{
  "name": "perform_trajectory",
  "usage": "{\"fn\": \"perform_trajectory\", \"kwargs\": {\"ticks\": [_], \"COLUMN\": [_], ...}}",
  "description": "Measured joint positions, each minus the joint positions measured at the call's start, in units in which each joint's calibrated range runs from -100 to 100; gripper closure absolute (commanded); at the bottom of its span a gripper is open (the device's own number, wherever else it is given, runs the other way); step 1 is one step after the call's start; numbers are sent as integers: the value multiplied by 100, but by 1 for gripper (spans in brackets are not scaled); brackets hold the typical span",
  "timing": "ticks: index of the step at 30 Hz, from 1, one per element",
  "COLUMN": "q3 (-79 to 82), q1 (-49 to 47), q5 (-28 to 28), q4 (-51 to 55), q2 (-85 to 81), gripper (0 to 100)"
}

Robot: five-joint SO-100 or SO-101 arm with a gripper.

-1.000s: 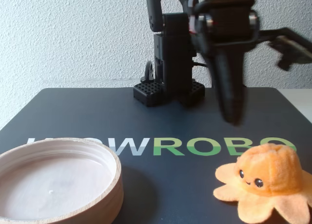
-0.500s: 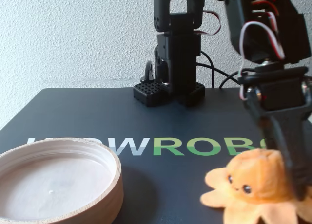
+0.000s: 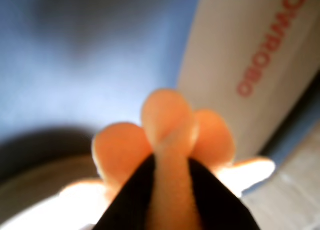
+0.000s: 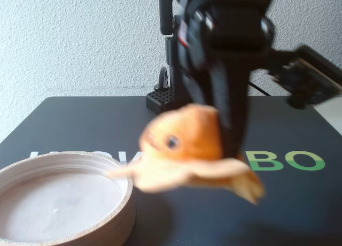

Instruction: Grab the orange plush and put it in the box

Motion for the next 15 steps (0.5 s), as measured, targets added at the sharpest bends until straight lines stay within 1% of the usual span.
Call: {"fn": "perform_trajectory", "kwargs": {"ticks": [4,8,9,11,13,15], "q3": [-9,-9,-9,-9,-27,-45], "q1": [796,1717,1791,1864,1872,1850], "q5": [494,865,880,885,813,612], "q4": [516,541,541,619,988,1238], "q2": [-323,-323,-323,-340,-374,-374], "gripper": [99,98,93,81,70,63]}}
